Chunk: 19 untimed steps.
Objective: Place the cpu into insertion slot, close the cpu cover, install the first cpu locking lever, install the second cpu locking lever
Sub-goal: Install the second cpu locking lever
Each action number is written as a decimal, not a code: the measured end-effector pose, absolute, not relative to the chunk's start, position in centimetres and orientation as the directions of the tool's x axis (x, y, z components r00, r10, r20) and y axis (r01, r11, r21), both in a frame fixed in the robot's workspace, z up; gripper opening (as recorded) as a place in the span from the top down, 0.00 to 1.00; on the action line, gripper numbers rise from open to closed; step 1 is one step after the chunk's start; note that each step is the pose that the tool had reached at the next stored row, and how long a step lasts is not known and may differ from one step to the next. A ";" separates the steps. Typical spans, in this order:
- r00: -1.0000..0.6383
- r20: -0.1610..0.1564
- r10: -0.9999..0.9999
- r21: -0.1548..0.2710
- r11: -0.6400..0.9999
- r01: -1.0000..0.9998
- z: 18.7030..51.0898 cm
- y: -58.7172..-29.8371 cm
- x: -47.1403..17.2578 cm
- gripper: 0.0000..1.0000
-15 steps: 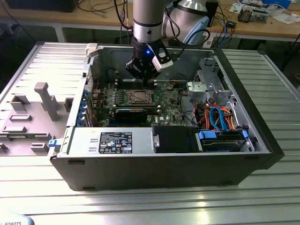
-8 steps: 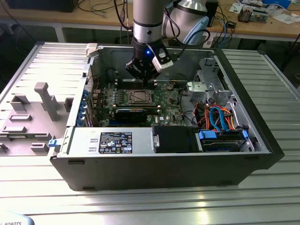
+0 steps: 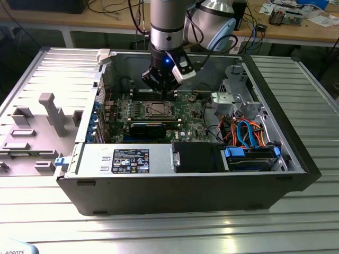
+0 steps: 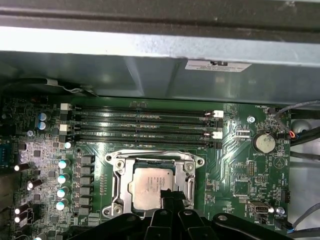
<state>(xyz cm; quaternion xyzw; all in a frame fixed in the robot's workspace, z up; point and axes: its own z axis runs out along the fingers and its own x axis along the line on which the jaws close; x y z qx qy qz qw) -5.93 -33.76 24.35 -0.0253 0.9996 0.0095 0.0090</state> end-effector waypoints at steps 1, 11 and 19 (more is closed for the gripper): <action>-0.999 -0.018 -0.050 0.018 0.999 -0.051 24.3 -33.8 -5.9 0.89; -0.999 -0.018 -0.050 0.018 0.999 -0.051 23.9 -34.3 -5.9 0.89; -0.999 -0.018 -0.049 0.018 0.999 -0.049 23.5 -35.5 -5.8 0.89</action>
